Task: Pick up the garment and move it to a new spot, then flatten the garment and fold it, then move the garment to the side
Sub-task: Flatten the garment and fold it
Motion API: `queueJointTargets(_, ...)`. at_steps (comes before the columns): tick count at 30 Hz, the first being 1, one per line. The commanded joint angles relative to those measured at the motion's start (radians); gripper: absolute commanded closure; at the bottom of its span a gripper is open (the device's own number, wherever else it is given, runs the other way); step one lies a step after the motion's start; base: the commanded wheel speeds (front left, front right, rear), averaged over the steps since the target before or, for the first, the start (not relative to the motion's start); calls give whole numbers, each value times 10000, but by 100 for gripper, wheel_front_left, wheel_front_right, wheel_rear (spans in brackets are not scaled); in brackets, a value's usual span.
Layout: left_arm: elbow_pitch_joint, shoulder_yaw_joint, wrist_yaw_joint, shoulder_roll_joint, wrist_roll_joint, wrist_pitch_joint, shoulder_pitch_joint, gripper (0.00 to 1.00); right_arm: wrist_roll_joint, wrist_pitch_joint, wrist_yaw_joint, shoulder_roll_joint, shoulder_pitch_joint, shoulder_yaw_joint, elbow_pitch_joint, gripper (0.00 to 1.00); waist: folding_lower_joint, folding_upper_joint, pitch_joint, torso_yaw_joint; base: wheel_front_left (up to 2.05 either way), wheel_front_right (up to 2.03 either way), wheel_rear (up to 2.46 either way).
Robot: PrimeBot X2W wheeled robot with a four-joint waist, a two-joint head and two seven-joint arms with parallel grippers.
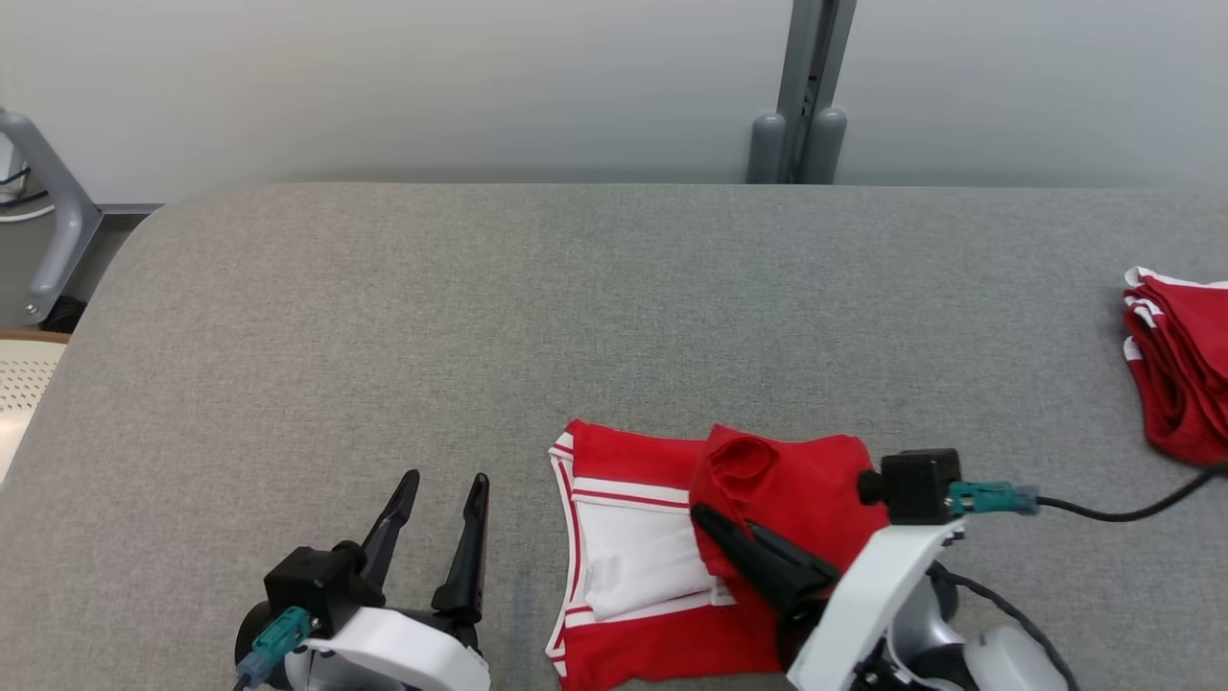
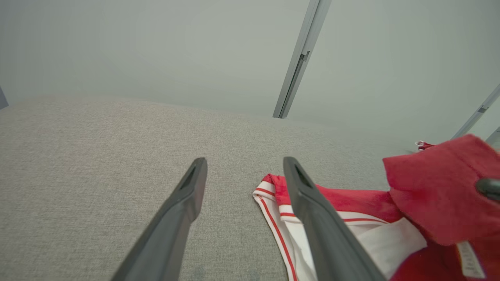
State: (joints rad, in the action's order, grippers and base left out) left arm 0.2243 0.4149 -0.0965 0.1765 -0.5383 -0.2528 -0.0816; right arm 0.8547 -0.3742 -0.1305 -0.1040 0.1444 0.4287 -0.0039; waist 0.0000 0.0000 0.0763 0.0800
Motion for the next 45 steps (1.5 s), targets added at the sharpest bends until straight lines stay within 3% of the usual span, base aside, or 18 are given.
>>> queueJointTargets(1,21,2,64,4,6,-45,-174,0,-68,177,-6,70,226,153,258,100,0,0,15,64,0,0,0)
queueJointTargets(14,189,56,175,-168,51,-90,-463,0,-172,1211,-6,498,1779,1571,2792,98,0,0,207,360,0,0,0)
queueJointTargets(15,208,55,177,-182,56,-94,-480,0,-125,1267,-6,505,1871,1671,2942,89,0,0,213,375,0,0,0)
queueJointTargets(18,259,60,204,-220,65,-95,-526,0,197,1503,-6,511,2136,2057,3322,45,0,0,219,425,0,0,0)
queueJointTargets(19,275,62,220,-230,73,-99,-541,0,331,1573,-6,512,2217,2194,3427,0,0,0,219,440,0,0,0)
queueJointTargets(25,355,74,274,-287,115,-109,-566,0,1062,2208,-6,508,2747,2847,3736,0,0,0,217,502,0,0,0)
queueJointTargets(30,374,52,311,-305,128,-117,-562,0,1099,2825,-6,505,2988,2789,3850,0,0,0,215,472,0,0,0)
queueJointTargets(37,345,56,328,-305,202,-118,-518,0,328,3933,-6,377,3038,1928,4089,0,0,0,190,293,0,0,0)
queueJointTargets(45,308,195,291,-306,357,-121,-622,0,-1606,5710,-6,-185,2489,118,3897,0,0,0,144,38,0,0,0)
